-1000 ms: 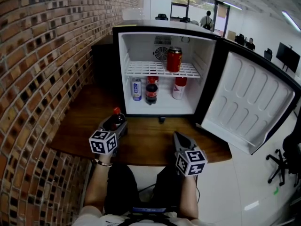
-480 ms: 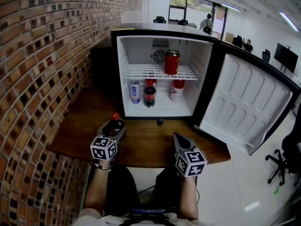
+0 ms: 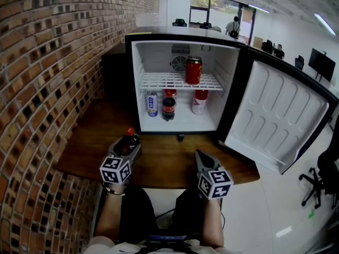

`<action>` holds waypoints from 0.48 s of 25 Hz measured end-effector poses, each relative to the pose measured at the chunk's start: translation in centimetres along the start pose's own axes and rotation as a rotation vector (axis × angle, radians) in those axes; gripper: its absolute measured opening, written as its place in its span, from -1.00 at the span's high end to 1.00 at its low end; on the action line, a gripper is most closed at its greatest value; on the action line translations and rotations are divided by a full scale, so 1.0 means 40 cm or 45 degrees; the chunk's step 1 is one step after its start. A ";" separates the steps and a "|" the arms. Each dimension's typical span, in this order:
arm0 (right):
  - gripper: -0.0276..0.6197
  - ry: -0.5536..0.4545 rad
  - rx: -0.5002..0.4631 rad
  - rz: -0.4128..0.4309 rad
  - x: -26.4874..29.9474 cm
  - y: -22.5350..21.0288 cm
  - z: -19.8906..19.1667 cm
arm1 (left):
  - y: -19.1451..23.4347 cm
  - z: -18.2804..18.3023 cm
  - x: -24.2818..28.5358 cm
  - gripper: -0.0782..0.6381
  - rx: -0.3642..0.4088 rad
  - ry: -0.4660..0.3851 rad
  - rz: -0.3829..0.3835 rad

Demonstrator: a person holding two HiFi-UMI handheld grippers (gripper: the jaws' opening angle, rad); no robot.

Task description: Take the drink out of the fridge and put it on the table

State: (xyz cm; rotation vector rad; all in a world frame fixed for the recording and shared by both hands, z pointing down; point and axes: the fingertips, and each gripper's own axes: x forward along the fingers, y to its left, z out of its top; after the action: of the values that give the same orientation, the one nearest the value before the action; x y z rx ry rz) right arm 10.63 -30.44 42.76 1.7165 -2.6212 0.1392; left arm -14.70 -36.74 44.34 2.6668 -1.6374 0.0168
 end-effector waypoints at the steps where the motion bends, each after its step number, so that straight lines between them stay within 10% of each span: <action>1: 0.85 0.001 0.002 0.000 0.000 0.000 -0.002 | -0.002 0.010 -0.015 -0.09 0.002 -0.013 0.009; 12: 0.85 0.006 0.002 0.012 0.007 0.010 -0.007 | -0.045 0.112 -0.138 0.15 -0.005 -0.084 0.040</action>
State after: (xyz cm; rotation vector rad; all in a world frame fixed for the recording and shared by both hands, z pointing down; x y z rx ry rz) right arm 10.14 -30.53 43.03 1.7019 -2.6270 0.1446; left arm -15.58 -31.10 39.77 2.6666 -1.6955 -0.0749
